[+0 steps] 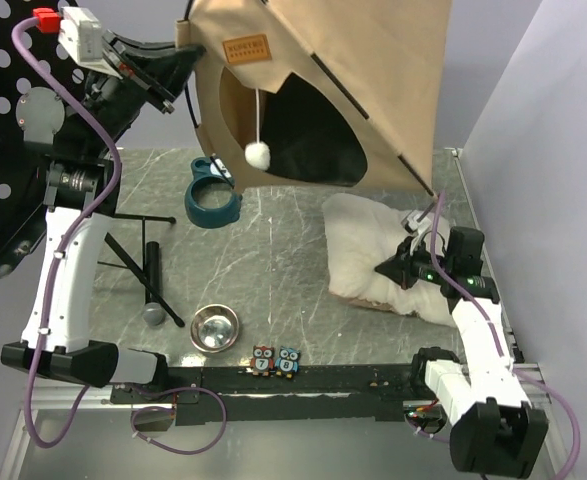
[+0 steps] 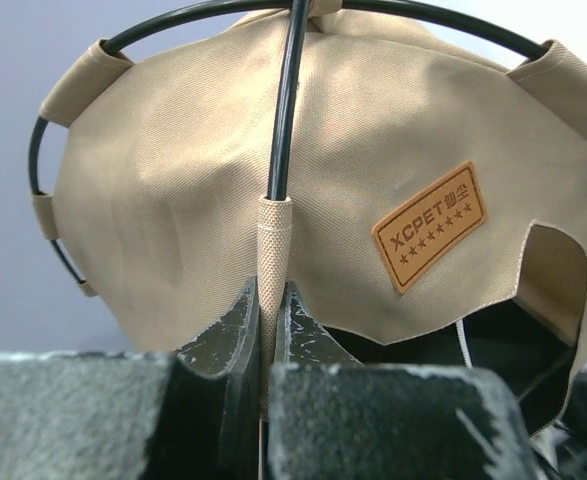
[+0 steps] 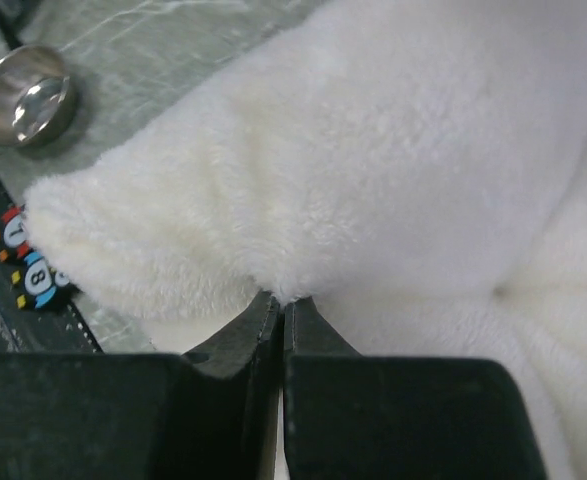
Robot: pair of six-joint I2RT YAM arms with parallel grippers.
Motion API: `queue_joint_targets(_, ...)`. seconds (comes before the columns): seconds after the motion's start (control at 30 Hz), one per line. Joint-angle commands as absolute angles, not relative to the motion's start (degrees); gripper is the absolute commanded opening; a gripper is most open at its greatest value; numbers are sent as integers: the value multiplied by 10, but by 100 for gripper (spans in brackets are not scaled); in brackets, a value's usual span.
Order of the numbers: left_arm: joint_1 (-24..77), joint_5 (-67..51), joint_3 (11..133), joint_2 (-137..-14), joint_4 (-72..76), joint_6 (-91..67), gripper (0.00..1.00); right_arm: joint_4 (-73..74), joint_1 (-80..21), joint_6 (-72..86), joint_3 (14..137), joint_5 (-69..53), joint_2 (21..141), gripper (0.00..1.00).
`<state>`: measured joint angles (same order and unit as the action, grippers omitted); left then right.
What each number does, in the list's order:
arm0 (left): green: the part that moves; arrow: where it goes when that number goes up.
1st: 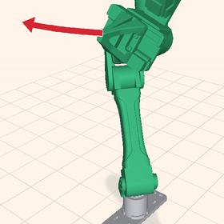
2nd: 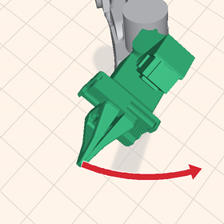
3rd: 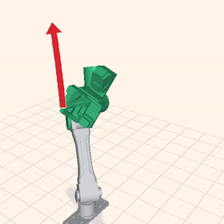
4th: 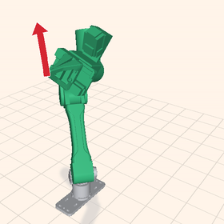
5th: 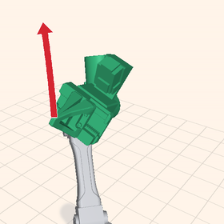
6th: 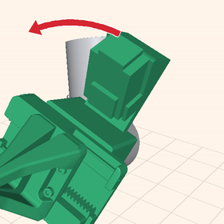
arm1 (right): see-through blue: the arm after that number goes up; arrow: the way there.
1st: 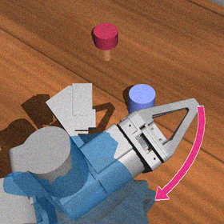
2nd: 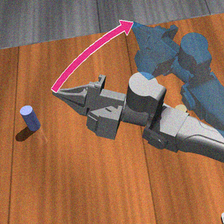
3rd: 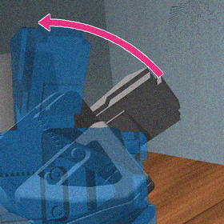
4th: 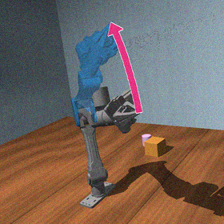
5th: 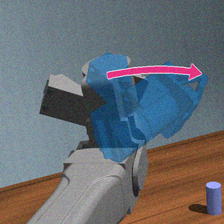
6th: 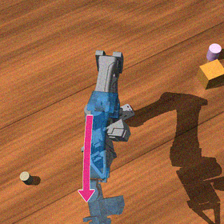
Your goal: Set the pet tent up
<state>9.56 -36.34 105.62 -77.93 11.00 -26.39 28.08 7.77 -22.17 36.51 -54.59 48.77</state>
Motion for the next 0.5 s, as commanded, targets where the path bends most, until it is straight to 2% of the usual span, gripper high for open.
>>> queue_joint_targets(0.0,93,-288,1074,-778,160,-251,1,288,50,-295,360,-607,440,0)
queue_joint_targets(0.17,92,-307,1068,-805,175,-296,1,288,4,-316,328,-568,387,0)
queue_joint_targets(0.27,98,-328,1056,-822,181,-309,1,266,-73,-300,315,-508,366,0)
queue_joint_targets(0.47,118,-354,1010,-845,178,-292,1,221,-149,-273,293,-459,350,0)
